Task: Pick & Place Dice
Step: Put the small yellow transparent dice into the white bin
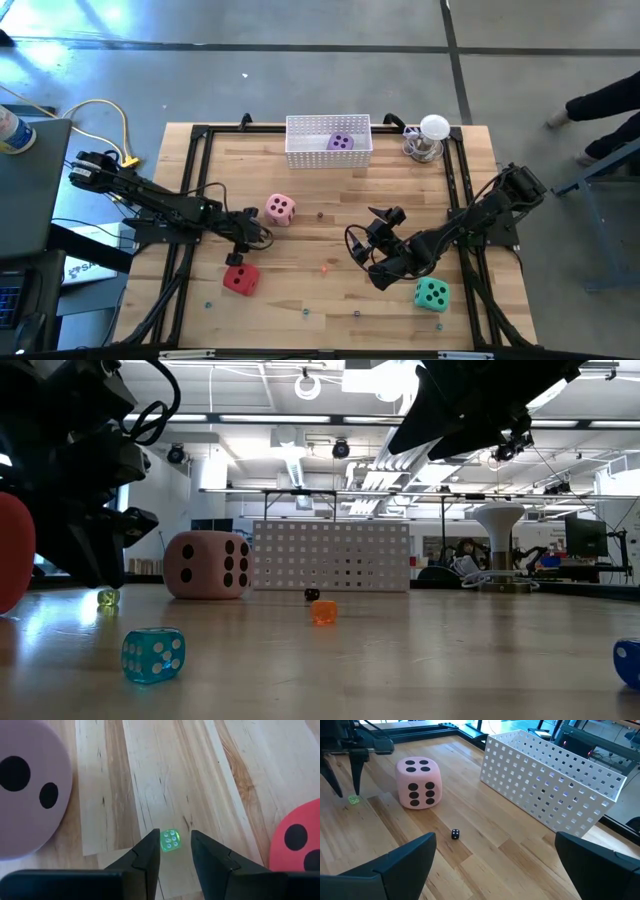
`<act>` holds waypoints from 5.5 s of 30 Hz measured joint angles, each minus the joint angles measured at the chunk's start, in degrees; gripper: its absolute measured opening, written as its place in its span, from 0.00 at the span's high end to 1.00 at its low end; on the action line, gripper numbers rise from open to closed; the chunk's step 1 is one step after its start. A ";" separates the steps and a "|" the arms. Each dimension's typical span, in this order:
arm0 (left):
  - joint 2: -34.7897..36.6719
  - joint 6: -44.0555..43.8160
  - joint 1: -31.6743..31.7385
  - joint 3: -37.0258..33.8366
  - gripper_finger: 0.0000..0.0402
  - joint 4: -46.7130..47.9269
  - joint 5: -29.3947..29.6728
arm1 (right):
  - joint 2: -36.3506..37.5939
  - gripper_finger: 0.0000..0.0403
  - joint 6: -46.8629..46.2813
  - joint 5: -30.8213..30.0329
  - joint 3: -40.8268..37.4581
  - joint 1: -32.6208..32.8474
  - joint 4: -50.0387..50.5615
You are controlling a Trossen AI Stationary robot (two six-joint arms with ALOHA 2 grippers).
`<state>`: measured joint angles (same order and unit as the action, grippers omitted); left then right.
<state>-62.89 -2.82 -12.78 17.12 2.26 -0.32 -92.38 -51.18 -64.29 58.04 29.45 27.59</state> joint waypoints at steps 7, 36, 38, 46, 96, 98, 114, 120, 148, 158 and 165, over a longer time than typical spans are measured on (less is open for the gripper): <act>-0.01 -0.45 -0.01 -0.04 0.74 0.07 0.02 | 0.00 0.01 0.00 0.00 0.00 0.00 -0.01; -0.02 -4.49 -2.42 -0.04 0.74 0.02 3.21 | 0.00 0.01 0.00 0.20 0.00 0.00 0.00; 0.00 -4.60 -2.90 -0.04 0.74 0.00 3.76 | 0.00 0.01 0.00 0.20 0.00 0.00 0.00; 0.00 -4.75 -3.21 -0.03 0.74 0.00 4.77 | 0.00 0.01 0.02 0.20 0.01 0.01 0.00; -3.67 -7.46 -4.02 0.02 0.52 -2.69 4.48 | -0.02 0.01 0.46 -0.02 0.02 0.02 -0.03; -3.67 -7.30 -3.78 0.00 0.52 -2.60 4.50 | -0.02 0.01 0.44 -0.02 0.02 0.00 -0.02; -3.67 -6.48 -3.40 0.00 0.52 -2.25 4.96 | -0.02 0.01 0.44 0.00 0.02 0.00 -0.02; -3.67 -6.16 -3.39 -0.02 0.52 -2.29 5.12 | -0.02 0.01 0.44 0.00 0.02 0.00 -0.02; -3.67 -5.62 -3.39 -0.04 0.79 -2.54 6.05 | -0.02 0.01 0.44 0.17 0.02 0.00 -0.02; -3.67 -4.07 -3.39 -0.04 0.88 -2.49 6.45 | -0.02 0.01 0.46 0.20 0.02 0.02 -0.02; -3.54 -4.44 -3.41 0.00 0.89 -2.32 6.49 | -0.02 0.01 0.44 0.20 0.02 0.00 -0.32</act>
<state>-66.43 -7.26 -16.19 17.12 -0.06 6.17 -92.40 -50.74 -64.10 58.06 29.45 27.28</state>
